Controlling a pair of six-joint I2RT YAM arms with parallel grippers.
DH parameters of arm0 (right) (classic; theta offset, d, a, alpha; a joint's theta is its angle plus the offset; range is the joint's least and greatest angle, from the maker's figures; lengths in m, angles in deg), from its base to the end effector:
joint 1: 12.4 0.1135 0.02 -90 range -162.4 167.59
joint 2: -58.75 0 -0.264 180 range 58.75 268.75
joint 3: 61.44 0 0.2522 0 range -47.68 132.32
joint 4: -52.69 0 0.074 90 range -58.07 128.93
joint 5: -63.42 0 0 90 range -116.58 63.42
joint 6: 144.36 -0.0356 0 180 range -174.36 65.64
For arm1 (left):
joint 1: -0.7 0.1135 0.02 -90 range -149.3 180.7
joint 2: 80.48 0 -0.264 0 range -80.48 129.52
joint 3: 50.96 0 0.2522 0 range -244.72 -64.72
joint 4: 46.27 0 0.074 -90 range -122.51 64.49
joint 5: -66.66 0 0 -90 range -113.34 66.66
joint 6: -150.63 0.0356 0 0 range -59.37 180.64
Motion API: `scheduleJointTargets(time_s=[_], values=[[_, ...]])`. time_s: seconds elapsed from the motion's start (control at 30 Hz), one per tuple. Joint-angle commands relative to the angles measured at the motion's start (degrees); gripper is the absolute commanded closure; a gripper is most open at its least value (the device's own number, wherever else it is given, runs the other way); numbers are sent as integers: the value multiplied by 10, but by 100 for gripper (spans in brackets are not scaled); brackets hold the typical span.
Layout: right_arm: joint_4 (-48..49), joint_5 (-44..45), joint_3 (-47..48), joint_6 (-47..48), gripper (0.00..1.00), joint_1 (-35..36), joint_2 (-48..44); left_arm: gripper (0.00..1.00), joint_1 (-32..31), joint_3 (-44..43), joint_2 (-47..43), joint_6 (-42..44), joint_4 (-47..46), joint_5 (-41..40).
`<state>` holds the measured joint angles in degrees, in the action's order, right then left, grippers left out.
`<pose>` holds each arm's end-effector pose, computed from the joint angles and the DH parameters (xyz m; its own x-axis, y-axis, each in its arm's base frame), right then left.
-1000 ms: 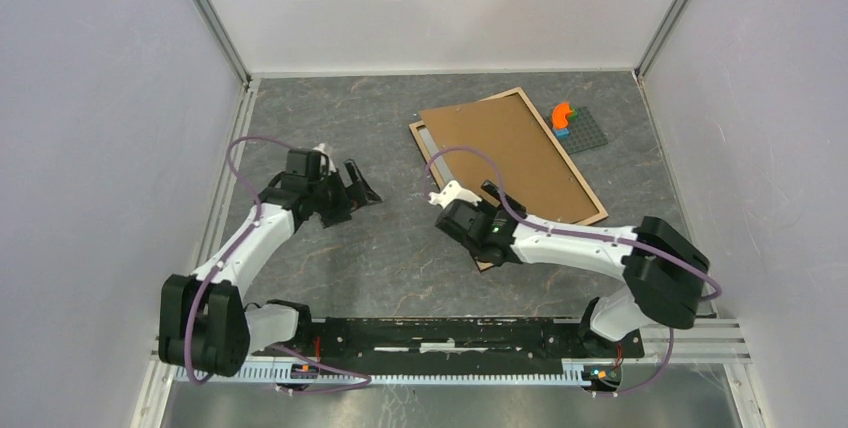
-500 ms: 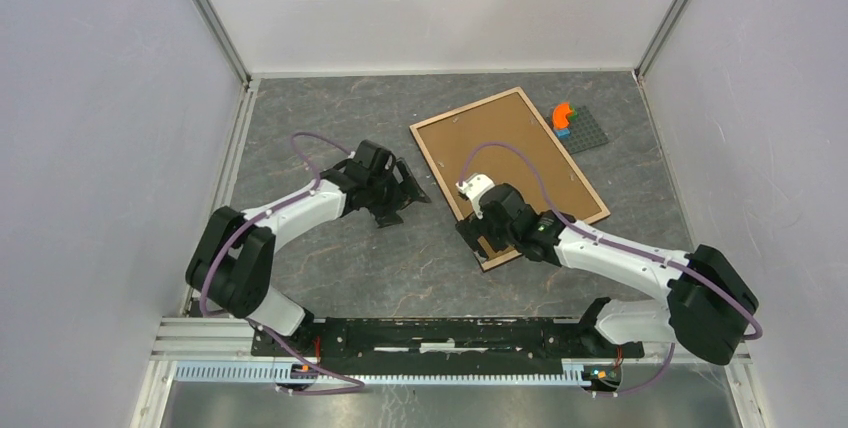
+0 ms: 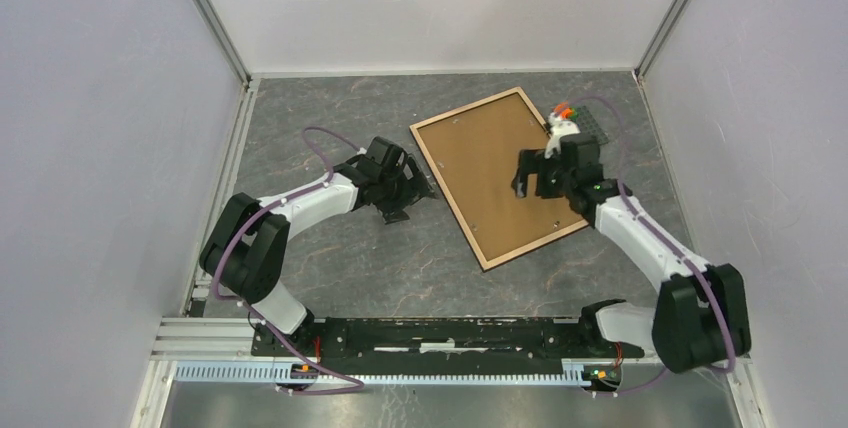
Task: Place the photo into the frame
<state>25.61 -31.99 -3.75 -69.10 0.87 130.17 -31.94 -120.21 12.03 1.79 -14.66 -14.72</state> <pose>0.2559 0.0638 0.2324 -0.6910 0.0973 -0.7163 -0.1263 0.9594 0.2522 0.2717 -0.1804 0.1883 -0.8748 -0.4444 -0.1929 -0.2758 0.7842 -0.5558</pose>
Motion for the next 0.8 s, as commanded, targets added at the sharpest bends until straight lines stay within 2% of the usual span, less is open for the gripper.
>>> scheduleJointTargets(time_s=[0.0,0.13,0.37,0.5,0.63,0.77], values=[[48,-59,48,17,2,-123,78,1,-15,-41,8,99,-11,33],[42,-55,103,54,2,-190,175,1,-16,-19,-7,127,-13,43],[26,-58,129,98,2,-211,255,0,-16,-2,-9,188,-16,93],[38,-125,72,84,6,-211,237,0,-15,-14,-1,213,20,85],[66,-213,-17,43,11,-185,160,1,-8,-26,0,247,68,50],[21,-168,-60,37,11,-80,84,5,2,-26,-11,276,103,5]])
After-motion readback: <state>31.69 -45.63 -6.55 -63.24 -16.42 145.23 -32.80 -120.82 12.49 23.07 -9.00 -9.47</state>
